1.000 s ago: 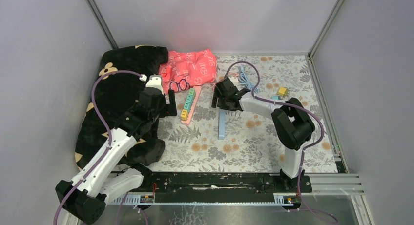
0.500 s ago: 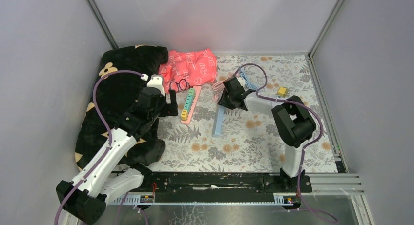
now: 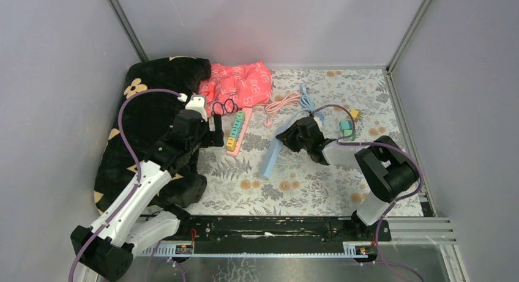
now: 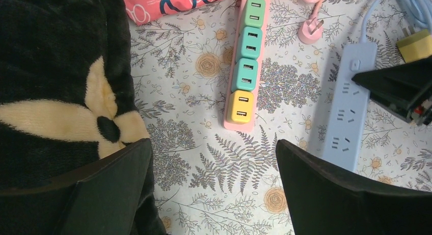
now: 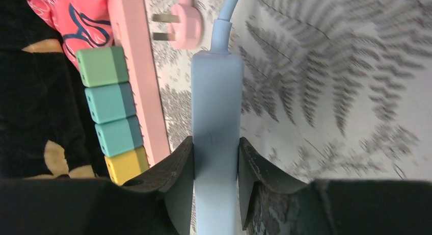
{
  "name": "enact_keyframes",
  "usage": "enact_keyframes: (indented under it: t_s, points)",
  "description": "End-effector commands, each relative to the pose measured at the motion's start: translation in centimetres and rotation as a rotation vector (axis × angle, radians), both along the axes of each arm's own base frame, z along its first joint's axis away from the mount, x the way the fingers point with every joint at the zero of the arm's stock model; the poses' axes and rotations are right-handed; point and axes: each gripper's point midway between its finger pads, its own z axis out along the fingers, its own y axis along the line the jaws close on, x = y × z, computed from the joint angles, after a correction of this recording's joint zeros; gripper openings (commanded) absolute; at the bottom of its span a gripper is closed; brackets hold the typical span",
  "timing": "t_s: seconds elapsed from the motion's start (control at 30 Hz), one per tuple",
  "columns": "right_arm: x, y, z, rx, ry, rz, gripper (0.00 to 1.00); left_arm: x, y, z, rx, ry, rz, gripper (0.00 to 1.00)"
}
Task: Insert the plug
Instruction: Adjust the socket at the center of the board.
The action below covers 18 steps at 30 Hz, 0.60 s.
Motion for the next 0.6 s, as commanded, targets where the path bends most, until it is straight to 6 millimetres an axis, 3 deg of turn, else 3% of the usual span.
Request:
enact_keyframes:
  t_s: [0.0, 0.2, 0.57]
  points:
    - [-1.3, 0.3, 2.7, 0.126, -0.045, -0.01, 0.11, 1.0, -0.4, 0.8, -0.015, -0.049, -0.014, 1.0]
    - [-5.3, -1.7, -1.3, 0.108, 0.059, -0.013, 0.18, 0.9, -0.6, 0.6, -0.02, -0.037, -0.027, 1.0]
    - [-9.5, -5.1, -5.5, -0.044, 0.146, 0.014, 0.52, 0.0, -4.0, 0.4, -0.138, 0.029, -0.152, 1.0]
